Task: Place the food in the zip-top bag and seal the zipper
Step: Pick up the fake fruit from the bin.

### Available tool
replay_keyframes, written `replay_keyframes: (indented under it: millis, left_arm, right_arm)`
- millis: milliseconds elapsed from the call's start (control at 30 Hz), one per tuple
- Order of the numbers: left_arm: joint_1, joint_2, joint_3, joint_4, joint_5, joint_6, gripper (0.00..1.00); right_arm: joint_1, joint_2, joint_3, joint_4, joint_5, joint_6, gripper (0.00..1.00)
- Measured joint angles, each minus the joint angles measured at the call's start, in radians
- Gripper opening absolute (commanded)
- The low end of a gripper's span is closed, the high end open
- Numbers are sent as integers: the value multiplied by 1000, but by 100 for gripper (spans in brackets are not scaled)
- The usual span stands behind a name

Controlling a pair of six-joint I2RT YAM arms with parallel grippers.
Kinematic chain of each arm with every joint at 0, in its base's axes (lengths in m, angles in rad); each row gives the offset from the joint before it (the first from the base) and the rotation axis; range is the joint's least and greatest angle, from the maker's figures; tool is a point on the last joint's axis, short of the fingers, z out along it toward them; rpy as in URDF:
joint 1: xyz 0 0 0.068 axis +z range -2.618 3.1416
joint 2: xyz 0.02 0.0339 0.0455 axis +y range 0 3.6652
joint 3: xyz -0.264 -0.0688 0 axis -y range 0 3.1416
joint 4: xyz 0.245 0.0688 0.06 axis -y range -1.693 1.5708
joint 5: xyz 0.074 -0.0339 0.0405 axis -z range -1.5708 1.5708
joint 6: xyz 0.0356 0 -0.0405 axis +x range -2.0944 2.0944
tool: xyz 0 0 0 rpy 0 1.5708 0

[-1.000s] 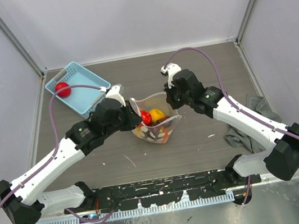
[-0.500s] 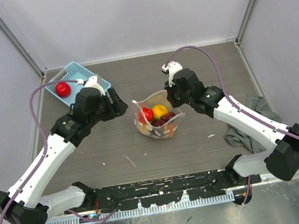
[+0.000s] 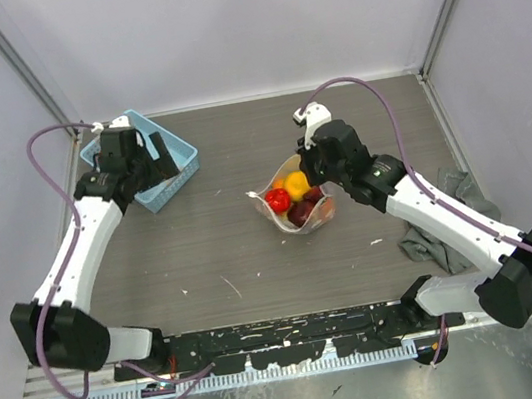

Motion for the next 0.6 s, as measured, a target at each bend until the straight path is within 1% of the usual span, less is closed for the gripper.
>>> replay_keyframes:
  millis: [133,400,600]
  left_arm:
    - [92,120,50,14,-2,31,100]
    - [221,340,182,84,-21,109,98]
    - [283,500,315,145,-27,193,98]
  right_arm:
    - [0,-24,-10,25,16,-2,0]
    - [0,-26,-58,64,31,-1,0]
    - [0,-26,-74,85,30,2,0]
